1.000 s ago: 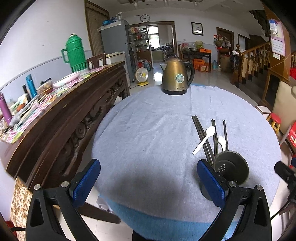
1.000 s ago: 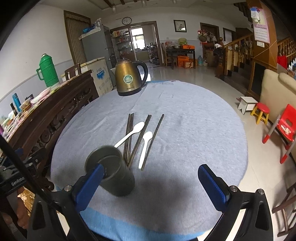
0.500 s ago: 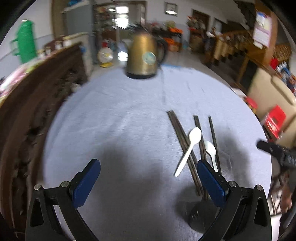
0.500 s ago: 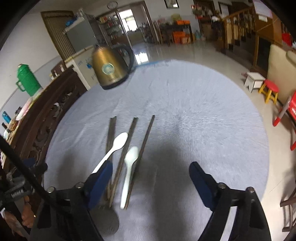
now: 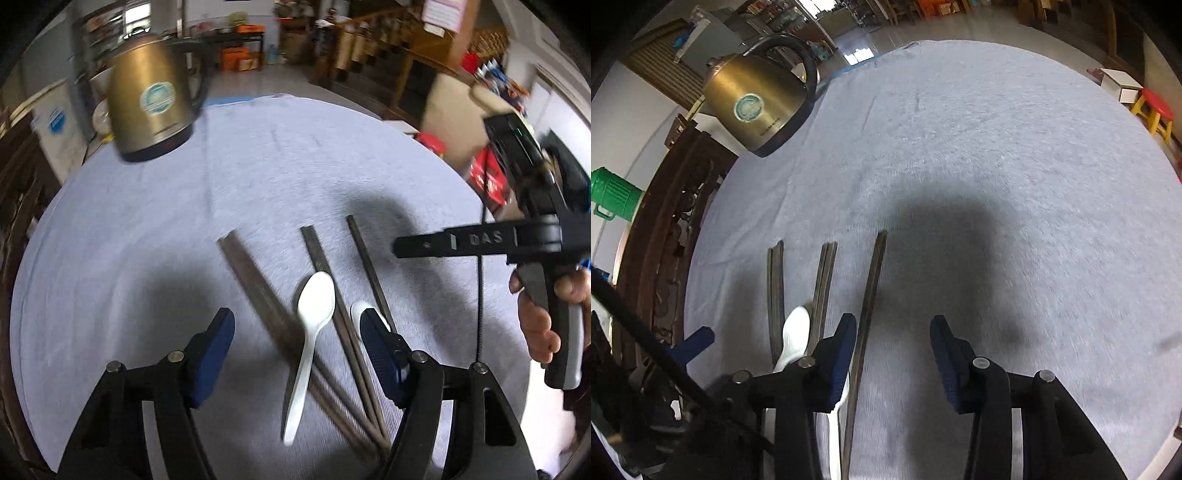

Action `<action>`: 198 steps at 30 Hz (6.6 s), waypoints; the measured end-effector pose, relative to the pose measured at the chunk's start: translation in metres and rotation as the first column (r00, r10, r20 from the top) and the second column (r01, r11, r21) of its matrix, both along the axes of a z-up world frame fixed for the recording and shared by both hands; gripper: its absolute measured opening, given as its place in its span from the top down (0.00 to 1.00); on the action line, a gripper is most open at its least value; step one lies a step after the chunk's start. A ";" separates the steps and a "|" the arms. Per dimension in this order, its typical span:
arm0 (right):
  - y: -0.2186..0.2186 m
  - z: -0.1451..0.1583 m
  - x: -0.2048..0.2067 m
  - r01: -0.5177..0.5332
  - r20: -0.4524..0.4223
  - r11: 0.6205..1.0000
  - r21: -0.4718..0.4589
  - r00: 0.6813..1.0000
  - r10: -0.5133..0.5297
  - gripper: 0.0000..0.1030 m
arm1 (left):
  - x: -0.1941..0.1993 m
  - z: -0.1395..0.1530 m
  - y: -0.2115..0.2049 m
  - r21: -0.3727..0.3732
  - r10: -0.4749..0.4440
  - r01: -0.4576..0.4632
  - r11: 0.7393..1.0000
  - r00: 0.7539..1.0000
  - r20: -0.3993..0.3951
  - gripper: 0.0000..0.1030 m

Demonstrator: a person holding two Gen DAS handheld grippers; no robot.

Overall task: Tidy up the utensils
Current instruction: 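Move both tools down toward the loose chopsticks and white spoons, then grasp a white spoon with the left tool while the right tool grasps a chopstick, then lift the spoon and chopstick and lower both into the grey metal cup, then move both open tools back to the remaining chopsticks on the cloth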

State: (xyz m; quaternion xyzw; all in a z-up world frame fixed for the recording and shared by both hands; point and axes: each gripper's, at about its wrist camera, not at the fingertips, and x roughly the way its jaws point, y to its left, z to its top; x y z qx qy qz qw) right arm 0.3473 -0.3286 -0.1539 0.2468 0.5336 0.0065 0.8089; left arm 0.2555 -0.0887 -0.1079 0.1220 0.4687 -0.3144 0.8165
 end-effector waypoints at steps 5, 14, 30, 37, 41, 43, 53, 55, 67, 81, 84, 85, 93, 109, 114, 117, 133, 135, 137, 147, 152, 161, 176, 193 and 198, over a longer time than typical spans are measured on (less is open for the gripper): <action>0.003 -0.008 0.025 0.001 -0.028 1.000 -0.028 1.000 -0.001 0.62 | 0.018 -0.017 -0.022 0.030 -0.076 0.077 0.997 0.997 -0.020 0.43; 0.015 -0.015 0.059 -0.033 -0.087 0.991 -0.130 0.996 0.021 0.70 | 0.025 -0.035 -0.039 0.046 -0.171 0.175 0.984 0.982 -0.084 0.70; 0.041 -0.012 0.062 -0.093 -0.068 0.968 -0.232 0.994 0.080 0.93 | 0.035 -0.035 -0.037 0.002 -0.134 0.135 0.991 0.985 -0.105 0.96; 0.016 0.007 0.032 -0.045 0.030 0.986 -0.162 0.998 0.051 0.93 | 0.031 -0.015 -0.024 -0.034 -0.094 0.093 0.995 0.994 -0.051 0.98; 0.006 0.019 0.021 -0.042 0.051 0.989 -0.139 0.998 0.049 0.93 | 0.029 -0.006 -0.021 -0.031 -0.084 0.084 0.996 0.996 -0.025 0.98; 0.003 0.021 0.018 -0.033 0.059 0.991 -0.130 0.997 0.041 0.93 | 0.026 -0.006 -0.024 -0.013 -0.085 0.085 0.996 0.996 -0.020 0.98; -0.003 0.016 0.007 -0.018 0.072 0.996 -0.084 0.997 0.024 0.93 | 0.029 -0.030 -0.051 0.119 -0.130 0.132 0.984 0.991 -0.022 0.58; -0.005 0.013 0.004 -0.016 0.071 0.997 -0.074 0.997 0.021 0.93 | 0.032 -0.033 -0.054 0.124 -0.136 0.139 0.983 0.990 -0.030 0.58; -0.015 0.030 -0.022 -0.012 0.137 0.999 -0.031 0.990 0.016 0.93 | 0.049 -0.030 -0.038 0.054 -0.018 0.020 0.998 0.999 -0.036 0.71; 0.006 0.119 -0.096 -0.031 0.459 0.999 -0.014 0.888 0.034 0.94 | -0.017 0.094 0.045 -0.389 0.142 -0.092 0.917 0.985 0.101 0.71; 0.016 0.139 -0.117 -0.019 0.522 0.999 -0.030 0.852 0.032 0.94 | -0.033 0.107 0.065 -0.494 0.175 -0.113 0.862 0.981 0.080 0.71; 0.018 0.144 -0.122 -0.018 0.537 0.999 -0.032 0.843 0.032 0.94 | -0.038 0.110 0.072 -0.532 0.186 -0.122 0.838 0.980 0.068 0.71; 0.043 0.203 -0.174 -0.023 0.679 0.999 -0.034 0.733 0.040 0.94 | -0.080 0.106 0.090 -0.685 0.234 -0.143 0.715 0.971 0.042 0.71; 0.081 0.232 -0.232 -0.080 0.746 0.993 -0.082 0.656 0.114 0.94 | -0.112 0.053 0.100 -0.746 0.389 -0.256 0.614 0.921 0.005 0.71; 0.084 0.242 -0.242 -0.072 0.769 0.994 -0.079 0.630 0.107 0.94 | -0.112 0.051 0.105 -0.766 0.433 -0.277 0.580 0.901 0.002 0.71; 0.088 0.245 -0.245 -0.082 0.773 0.993 -0.089 0.622 0.121 0.94 | -0.113 0.047 0.106 -0.772 0.456 -0.288 0.567 0.890 0.002 0.71; 0.102 0.172 -0.233 -0.158 0.581 0.978 -0.137 0.786 0.209 0.93 | -0.122 0.015 0.102 -0.740 0.489 -0.328 0.588 0.872 0.002 0.71; 0.099 0.168 -0.233 -0.161 0.570 0.978 -0.132 0.795 0.207 0.93 | -0.124 0.011 0.100 -0.733 0.481 -0.325 0.597 0.877 0.004 0.71; 0.093 0.167 -0.234 -0.160 0.572 0.981 -0.112 0.797 0.196 0.93 | -0.128 0.008 0.099 -0.724 0.473 -0.320 0.611 0.881 0.009 0.71; 0.048 0.158 -0.242 -0.026 0.591 1.000 -0.009 0.806 0.026 0.87 | -0.165 0.001 0.110 -0.656 0.426 -0.269 0.705 0.901 0.088 0.71; 0.030 0.139 -0.227 0.024 0.539 1.000 0.014 0.842 -0.028 0.87 | -0.163 0.008 0.132 -0.647 0.447 -0.279 0.710 0.888 0.107 0.71; 0.020 0.064 -0.166 -0.037 0.326 0.996 0.084 0.945 0.008 0.87 | -0.094 0.001 0.140 -0.467 0.433 -0.356 0.809 0.899 0.064 0.39; 0.012 -0.004 -0.032 -0.115 0.143 0.979 0.166 0.985 0.092 0.85 | 0.055 -0.029 0.053 -0.137 0.304 -0.305 0.942 0.952 -0.033 0.39; 0.012 -0.014 0.011 -0.140 0.134 0.974 0.180 0.984 0.116 0.84 | 0.085 -0.063 0.025 0.013 0.242 -0.242 0.970 0.970 0.007 0.39; 0.020 -0.016 0.025 -0.148 0.113 0.976 0.159 0.985 0.131 0.78 | 0.083 -0.063 0.043 0.028 0.246 -0.245 0.969 0.969 -0.003 0.39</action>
